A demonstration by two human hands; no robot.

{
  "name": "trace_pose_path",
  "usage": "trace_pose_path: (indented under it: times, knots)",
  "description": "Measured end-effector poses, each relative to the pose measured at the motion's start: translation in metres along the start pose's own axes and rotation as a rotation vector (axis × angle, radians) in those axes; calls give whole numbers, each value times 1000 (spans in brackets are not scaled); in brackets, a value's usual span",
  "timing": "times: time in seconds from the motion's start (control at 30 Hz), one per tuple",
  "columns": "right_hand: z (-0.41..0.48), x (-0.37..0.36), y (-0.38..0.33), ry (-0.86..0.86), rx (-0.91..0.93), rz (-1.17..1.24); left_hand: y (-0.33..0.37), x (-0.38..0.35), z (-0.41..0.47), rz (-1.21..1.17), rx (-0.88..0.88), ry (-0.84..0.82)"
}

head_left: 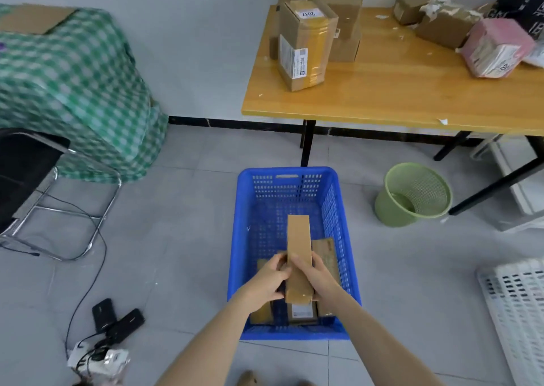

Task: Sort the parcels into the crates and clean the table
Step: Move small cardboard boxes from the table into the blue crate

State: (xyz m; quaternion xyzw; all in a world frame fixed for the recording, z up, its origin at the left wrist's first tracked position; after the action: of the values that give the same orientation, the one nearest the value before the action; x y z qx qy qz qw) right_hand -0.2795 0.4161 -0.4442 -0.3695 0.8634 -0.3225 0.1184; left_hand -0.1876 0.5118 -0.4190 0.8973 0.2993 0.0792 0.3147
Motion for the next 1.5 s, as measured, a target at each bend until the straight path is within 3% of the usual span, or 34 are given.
trace_pose_path:
  times: [0.13, 0.27, 0.5, 0.67, 0.8, 0.93, 1.0, 1.17, 1.33, 1.43, 1.5]
  knots:
    - [48, -4, 64, 46, -70, -50, -57, 4, 53, 36, 74, 2]
    - [116, -25, 128, 56, -157, -71, -119, 25, 131, 132, 86, 135]
    - [243, -59, 191, 63, -105, -115, -200, 64, 295, 737, -107, 352]
    - [314, -64, 221, 86, -74, -84, -219, 63, 364, 1101, -245, 294]
    - [333, -58, 228, 37, -48, -110, -232, 64, 401, 1411, -120, 194]
    - [331, -70, 240, 103, -29, -461, -249, 65, 401, 1699, -1, -36]
    - [326, -76, 245, 126, -18, -642, -247, 59, 393, 1804, -17, -23]
    - [323, -77, 247, 108, 1, -786, -249, 53, 396, 2059, -49, -70]
    - [324, -78, 247, 99, -20, -863, -258, 56, 408, 2058, -157, 7]
    - [319, -75, 246, 65, -60, -884, -254, 57, 407, 1832, -139, 66]
    - [316, -73, 246, 54, -93, -892, -250, 57, 404, 1545, -161, 148]
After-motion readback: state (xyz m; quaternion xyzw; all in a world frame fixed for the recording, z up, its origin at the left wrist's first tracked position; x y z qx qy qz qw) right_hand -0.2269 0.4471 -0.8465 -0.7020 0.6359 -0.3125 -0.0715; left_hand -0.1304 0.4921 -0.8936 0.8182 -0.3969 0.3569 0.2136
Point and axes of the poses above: each hand's wrist, its own z-axis towards the middle knuckle, its own x-axis out of the back of the hand, y = z × x, the point moved 2 cm from there along z, towards the middle knuckle, and after that the axes turned 7 degrees about y, right-handed, at the moved point
